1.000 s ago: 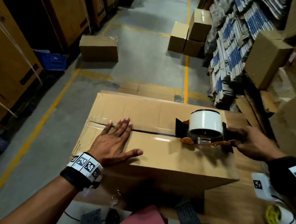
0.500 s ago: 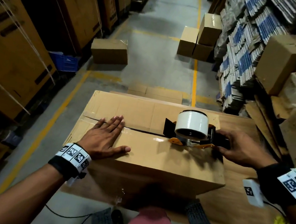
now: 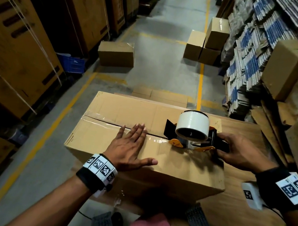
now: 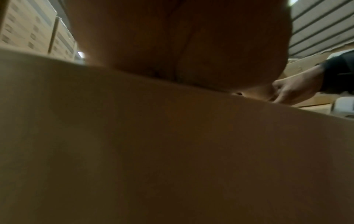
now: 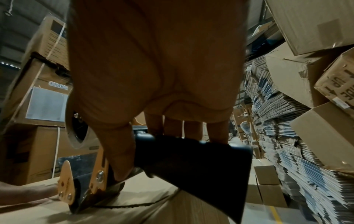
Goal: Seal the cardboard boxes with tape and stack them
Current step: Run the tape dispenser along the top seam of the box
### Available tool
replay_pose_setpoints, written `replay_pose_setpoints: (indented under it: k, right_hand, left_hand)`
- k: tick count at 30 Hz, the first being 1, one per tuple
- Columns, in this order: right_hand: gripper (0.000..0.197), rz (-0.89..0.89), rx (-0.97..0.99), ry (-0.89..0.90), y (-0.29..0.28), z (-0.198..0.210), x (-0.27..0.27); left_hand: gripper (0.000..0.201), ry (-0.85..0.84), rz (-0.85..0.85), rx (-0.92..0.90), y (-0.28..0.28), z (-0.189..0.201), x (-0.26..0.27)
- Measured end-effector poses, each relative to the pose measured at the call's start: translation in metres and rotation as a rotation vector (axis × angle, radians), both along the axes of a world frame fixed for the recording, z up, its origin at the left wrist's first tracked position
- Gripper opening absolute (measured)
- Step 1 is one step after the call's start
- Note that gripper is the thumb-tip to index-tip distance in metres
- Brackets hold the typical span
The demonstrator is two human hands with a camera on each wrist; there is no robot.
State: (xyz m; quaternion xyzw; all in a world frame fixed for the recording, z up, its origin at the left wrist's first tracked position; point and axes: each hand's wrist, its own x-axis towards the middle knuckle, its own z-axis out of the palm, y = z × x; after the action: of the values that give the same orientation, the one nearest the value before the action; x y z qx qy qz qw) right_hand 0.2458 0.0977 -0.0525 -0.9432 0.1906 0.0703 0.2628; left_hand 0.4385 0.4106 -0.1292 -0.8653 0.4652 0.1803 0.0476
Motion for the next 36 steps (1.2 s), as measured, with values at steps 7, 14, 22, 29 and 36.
replay_pose_setpoints:
  k: [7,14,22,29,36]
  right_hand:
    - [0.03,0.036,0.004,-0.053,-0.003,0.001,0.0]
    - [0.024,0.042,0.038,-0.059,-0.017,-0.016,0.0]
    - [0.031,0.024,0.117,-0.101,-0.027,-0.011,-0.009]
    - [0.037,-0.088,0.085,-0.053,-0.038,0.027,-0.034]
    - [0.045,-0.262,0.072,0.017,-0.071,0.039,-0.094]
  left_hand:
    - [0.137,-0.011,0.006,-0.034,-0.038,0.007,-0.033]
    - [0.126,0.052,0.033,-0.067,-0.055,-0.003,-0.037]
    - [0.128,0.028,0.001,-0.034,-0.055,-0.006,-0.037]
    - [0.133,0.01,-0.042,-0.053,-0.058,-0.005,-0.04]
    - [0.132,0.03,-0.062,-0.064,-0.057,-0.004,-0.041]
